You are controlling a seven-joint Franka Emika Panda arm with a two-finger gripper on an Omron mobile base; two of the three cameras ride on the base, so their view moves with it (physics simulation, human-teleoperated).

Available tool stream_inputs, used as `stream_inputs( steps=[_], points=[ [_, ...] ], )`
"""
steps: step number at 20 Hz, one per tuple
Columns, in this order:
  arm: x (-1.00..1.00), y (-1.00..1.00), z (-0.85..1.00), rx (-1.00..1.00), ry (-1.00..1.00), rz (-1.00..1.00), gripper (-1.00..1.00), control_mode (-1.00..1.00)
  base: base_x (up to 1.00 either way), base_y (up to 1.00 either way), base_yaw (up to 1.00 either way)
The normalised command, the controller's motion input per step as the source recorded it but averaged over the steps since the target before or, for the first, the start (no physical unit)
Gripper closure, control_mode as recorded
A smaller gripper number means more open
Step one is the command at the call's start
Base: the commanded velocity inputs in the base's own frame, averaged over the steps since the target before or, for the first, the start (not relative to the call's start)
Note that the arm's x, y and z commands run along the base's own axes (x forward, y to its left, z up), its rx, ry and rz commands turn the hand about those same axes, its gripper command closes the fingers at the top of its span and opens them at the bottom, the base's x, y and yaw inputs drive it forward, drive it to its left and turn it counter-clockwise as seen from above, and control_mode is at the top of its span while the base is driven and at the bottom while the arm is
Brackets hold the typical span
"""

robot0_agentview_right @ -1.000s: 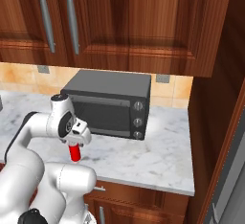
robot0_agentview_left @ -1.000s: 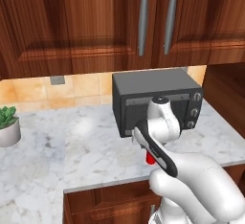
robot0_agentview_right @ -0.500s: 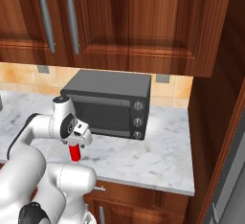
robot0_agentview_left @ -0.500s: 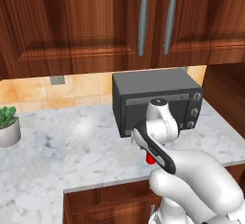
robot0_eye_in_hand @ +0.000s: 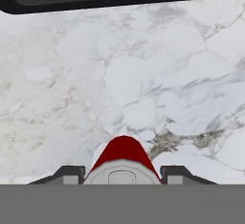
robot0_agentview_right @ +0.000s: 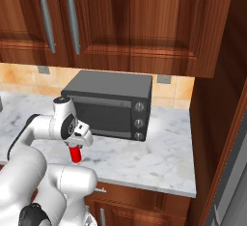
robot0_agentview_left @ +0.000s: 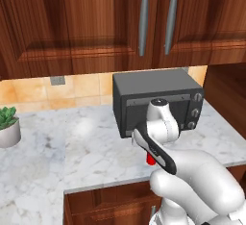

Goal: Four empty soda cans are scattered around the kitchen. Gather all the cans and cluster them next to the stove for recycling.

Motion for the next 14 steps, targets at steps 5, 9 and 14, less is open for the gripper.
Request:
stream_inputs(
  steps=[5,9,14],
  points=[
    [0.00,0.00,0.00,0.00,0.00,0.00,1.00,-1.00,0.00,0.00,0.00],
    [-0.62,-0.01,0.71,0.00,0.00,0.00,1.00,-1.00,0.00,0.00,0.00],
    [-0.75,-0.07,0.98,0.00,0.00,0.00,1.00,-1.00,0.00,0.00,0.00]
  ],
)
